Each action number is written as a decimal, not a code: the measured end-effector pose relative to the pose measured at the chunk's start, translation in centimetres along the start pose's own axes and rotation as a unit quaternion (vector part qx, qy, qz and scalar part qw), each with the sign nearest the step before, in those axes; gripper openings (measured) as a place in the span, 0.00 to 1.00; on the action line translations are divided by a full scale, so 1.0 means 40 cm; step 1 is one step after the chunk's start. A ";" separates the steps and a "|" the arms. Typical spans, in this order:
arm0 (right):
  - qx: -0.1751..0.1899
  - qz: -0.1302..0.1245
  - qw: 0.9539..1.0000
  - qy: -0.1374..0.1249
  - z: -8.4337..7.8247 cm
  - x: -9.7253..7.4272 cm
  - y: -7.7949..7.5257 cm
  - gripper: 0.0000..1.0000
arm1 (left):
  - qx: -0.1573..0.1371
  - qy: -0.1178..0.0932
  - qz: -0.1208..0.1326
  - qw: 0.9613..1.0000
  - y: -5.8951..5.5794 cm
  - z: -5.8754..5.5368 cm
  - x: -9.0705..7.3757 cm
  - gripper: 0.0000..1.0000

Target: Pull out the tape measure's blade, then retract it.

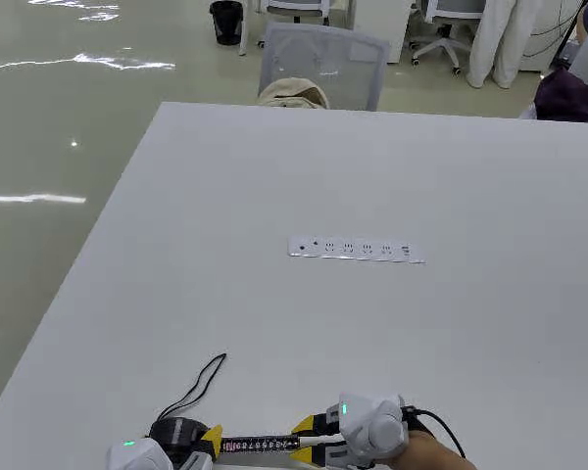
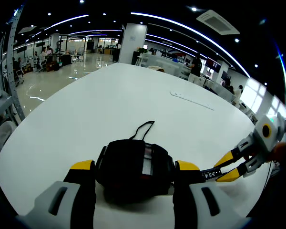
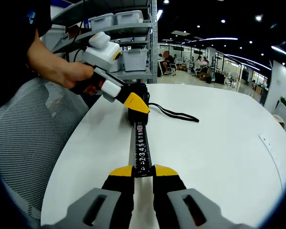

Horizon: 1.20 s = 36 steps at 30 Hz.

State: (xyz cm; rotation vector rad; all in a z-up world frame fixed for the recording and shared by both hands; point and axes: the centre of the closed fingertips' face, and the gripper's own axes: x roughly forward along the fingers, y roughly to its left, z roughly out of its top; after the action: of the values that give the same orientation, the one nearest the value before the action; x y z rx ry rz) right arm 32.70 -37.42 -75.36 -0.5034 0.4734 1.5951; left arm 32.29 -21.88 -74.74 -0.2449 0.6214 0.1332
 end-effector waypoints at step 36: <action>-0.005 0.008 1.000 0.000 0.022 0.038 0.005 0.13 | -0.002 0.002 -0.004 1.000 0.001 -0.002 0.002 0.62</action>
State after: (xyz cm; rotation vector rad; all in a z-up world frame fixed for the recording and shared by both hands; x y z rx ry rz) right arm 32.37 -35.68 -75.53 -0.5071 0.4707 1.6140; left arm 32.31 -21.85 -74.84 -0.2507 0.6240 0.1263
